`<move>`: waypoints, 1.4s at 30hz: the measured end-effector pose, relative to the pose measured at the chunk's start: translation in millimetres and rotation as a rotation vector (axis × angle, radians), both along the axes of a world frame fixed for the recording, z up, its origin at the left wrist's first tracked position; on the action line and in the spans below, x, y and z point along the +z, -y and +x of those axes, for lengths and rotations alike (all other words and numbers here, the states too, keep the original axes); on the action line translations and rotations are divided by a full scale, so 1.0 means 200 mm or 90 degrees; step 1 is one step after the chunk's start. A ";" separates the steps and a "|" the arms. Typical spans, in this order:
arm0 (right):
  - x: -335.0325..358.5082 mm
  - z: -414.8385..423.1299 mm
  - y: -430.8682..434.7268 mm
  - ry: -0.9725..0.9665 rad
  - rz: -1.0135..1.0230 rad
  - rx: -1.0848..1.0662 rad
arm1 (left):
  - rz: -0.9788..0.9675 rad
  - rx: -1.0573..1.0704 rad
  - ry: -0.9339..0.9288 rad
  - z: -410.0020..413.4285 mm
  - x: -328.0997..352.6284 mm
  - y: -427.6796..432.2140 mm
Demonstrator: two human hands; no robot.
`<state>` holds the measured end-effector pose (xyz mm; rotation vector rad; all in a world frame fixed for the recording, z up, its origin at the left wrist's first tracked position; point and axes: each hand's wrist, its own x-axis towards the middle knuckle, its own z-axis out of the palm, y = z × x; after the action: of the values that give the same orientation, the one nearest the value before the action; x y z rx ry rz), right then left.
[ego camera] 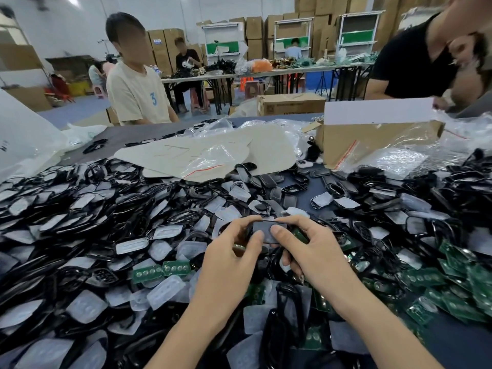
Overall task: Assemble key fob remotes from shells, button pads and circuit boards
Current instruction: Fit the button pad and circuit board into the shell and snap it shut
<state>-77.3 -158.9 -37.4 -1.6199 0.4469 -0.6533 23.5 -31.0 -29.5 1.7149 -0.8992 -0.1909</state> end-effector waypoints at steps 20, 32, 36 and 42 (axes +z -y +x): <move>0.03 0.00 0.01 0.043 0.059 0.030 | -0.157 -0.013 -0.108 -0.03 -0.01 0.02; 0.05 0.03 -0.09 0.100 0.144 -0.014 | -0.168 -0.024 -0.158 -0.10 -0.03 0.05; 0.06 0.05 -0.12 0.134 0.172 0.018 | -0.190 -0.061 -0.167 -0.13 -0.03 0.06; 0.06 0.06 -0.12 0.121 0.353 0.118 | -0.194 0.045 -0.109 -0.12 -0.03 0.05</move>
<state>-65.1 -135.1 -26.1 -1.0476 0.2989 -0.4822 0.5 -40.3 -35.1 1.4221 -0.7013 -0.1430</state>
